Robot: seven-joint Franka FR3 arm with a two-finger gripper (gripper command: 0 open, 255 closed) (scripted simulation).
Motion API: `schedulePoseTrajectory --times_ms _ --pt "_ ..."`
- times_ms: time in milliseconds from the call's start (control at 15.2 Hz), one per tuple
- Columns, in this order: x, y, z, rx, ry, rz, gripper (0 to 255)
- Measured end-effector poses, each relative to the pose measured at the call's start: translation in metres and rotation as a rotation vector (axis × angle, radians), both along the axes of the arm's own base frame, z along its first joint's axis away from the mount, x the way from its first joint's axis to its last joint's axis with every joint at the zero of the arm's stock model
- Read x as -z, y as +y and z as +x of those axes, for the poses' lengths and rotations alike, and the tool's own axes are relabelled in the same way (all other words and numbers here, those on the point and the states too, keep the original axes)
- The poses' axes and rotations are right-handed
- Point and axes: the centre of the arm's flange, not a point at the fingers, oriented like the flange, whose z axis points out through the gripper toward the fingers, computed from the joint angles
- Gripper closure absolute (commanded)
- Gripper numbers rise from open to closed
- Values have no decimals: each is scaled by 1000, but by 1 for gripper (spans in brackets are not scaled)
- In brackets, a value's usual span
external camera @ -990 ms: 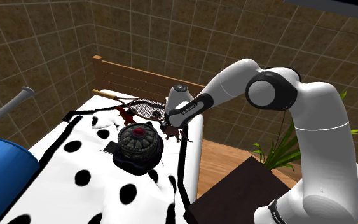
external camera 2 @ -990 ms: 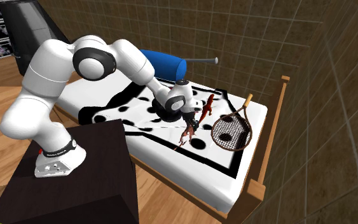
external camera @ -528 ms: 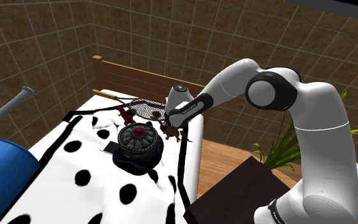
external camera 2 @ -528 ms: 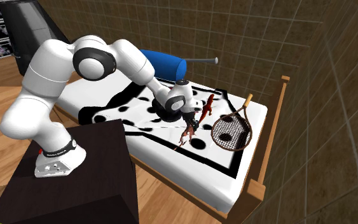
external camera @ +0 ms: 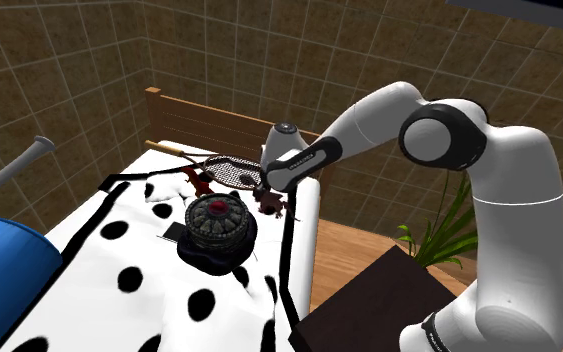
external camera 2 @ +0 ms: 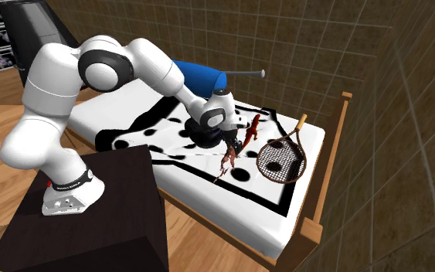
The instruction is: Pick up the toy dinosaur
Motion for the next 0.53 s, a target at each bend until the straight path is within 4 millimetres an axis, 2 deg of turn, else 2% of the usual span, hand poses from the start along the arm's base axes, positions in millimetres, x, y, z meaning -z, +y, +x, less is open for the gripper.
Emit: schedulePoseTrajectory --times_ms 528 --pt "-40 0 0 0 0 0 255"
